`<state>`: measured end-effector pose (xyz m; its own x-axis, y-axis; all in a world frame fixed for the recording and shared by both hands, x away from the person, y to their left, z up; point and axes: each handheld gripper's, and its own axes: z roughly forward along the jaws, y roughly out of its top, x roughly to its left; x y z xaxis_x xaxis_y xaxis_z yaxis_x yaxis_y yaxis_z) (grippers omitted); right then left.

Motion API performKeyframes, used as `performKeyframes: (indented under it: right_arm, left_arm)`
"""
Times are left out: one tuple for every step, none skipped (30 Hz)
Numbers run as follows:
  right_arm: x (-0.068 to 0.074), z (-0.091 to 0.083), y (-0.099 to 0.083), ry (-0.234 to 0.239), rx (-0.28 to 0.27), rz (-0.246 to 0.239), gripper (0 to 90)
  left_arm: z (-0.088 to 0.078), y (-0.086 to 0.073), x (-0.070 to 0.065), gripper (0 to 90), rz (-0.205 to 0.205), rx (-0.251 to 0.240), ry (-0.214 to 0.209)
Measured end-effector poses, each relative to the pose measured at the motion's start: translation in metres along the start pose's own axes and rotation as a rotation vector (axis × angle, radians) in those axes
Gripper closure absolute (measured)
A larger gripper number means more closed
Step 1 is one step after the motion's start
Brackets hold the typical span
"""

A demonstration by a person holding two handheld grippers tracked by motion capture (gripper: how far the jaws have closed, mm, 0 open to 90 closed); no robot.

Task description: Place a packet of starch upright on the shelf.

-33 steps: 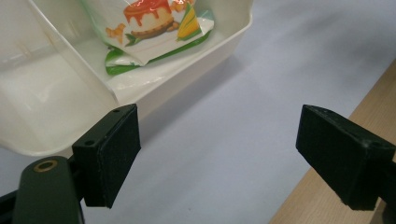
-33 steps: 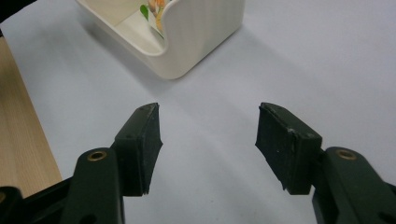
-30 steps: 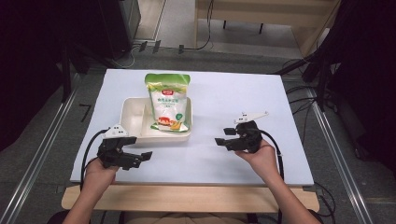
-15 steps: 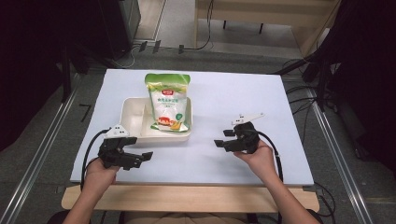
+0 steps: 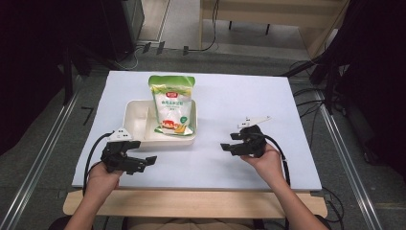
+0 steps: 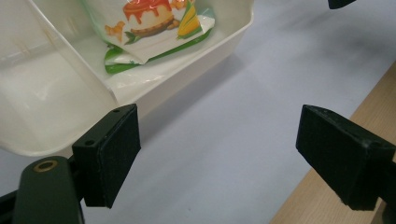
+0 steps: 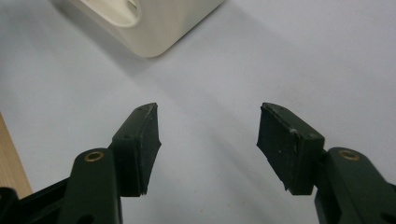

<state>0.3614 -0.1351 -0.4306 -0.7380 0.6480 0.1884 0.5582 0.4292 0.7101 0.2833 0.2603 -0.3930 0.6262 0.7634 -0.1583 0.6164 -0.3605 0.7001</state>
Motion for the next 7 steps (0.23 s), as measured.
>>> performKeyframes:
  right_arm:
    - [0.0, 0.0006, -0.0001, 0.002, 0.003, 0.001, 39.8]
    - [0.0, 0.0009, -0.0001, 0.004, 0.004, 0.001, 39.7]
    - [0.0002, 0.0011, -0.0001, 0.003, 0.005, 0.0, 39.6]
    - [0.0002, 0.0012, -0.0001, 0.004, 0.005, -0.001, 39.6]
    - [0.0001, 0.0013, -0.0002, 0.007, 0.005, -0.002, 39.5]
    - [0.0, 0.0015, -0.0003, 0.005, 0.008, 0.0, 39.4]
    - [-0.0001, 0.0018, -0.0004, 0.004, 0.008, 0.002, 39.4]
  left_arm:
    - [0.0004, 0.0, 0.0, 14.6, -0.001, 0.001, 0.001]
    - [0.0006, 0.0, 0.0001, 14.7, -0.001, 0.002, -0.003]
    - [0.0009, -0.0001, 0.0, 14.7, -0.001, 0.001, -0.003]
    - [0.0009, -0.0001, -0.0001, 14.7, -0.001, 0.001, -0.002]
    - [0.0009, 0.0, -0.0001, 14.7, 0.0, 0.002, -0.002]
    - [0.001, 0.0, -0.0001, 14.6, -0.001, 0.002, -0.003]
    - [0.0012, -0.0001, -0.0001, 14.7, -0.001, 0.001, 0.0]
